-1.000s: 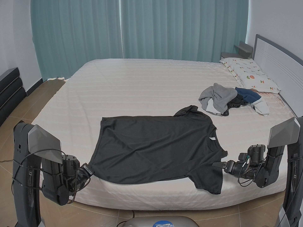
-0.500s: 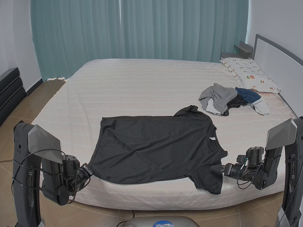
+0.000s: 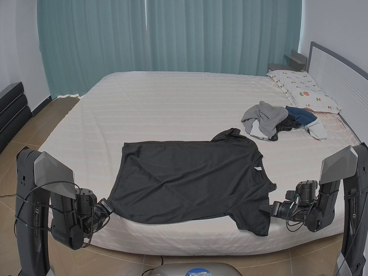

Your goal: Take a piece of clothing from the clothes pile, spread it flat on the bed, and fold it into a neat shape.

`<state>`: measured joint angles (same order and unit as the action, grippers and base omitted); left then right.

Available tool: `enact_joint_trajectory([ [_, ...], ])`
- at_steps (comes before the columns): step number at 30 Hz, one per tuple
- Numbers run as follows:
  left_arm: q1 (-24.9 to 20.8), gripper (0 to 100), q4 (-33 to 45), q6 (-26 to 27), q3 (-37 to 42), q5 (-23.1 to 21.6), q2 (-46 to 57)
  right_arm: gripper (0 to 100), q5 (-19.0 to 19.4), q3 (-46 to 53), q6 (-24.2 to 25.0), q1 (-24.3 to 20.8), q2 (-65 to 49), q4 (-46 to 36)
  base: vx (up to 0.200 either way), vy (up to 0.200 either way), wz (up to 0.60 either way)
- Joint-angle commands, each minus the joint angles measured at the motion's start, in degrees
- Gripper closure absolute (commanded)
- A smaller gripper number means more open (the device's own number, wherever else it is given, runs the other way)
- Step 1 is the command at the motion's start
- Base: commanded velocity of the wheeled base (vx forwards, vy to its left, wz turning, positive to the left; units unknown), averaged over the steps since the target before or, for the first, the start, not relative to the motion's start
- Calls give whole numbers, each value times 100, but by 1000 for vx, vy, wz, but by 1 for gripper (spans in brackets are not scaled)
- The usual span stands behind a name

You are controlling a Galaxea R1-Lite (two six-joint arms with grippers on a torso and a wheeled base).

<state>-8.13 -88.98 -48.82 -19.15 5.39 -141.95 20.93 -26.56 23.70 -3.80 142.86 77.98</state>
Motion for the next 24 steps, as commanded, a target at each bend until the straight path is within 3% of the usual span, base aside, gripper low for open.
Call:
enact_joint_trajectory([
  [1,5,100,-93,4,-1,15,0,100,-28,55,-6,2,-30,-29,0,0,0],
  [8,5,100,-93,22,17,41,-8,100,-45,125,-23,90,-232,-117,0,0,0],
  [16,-13,100,-102,180,149,243,159,100,-45,160,-32,363,-769,-890,0,0,0],
  [24,-4,100,-102,558,351,314,220,100,131,960,-252,662,-1217,-1040,0,0,0],
])
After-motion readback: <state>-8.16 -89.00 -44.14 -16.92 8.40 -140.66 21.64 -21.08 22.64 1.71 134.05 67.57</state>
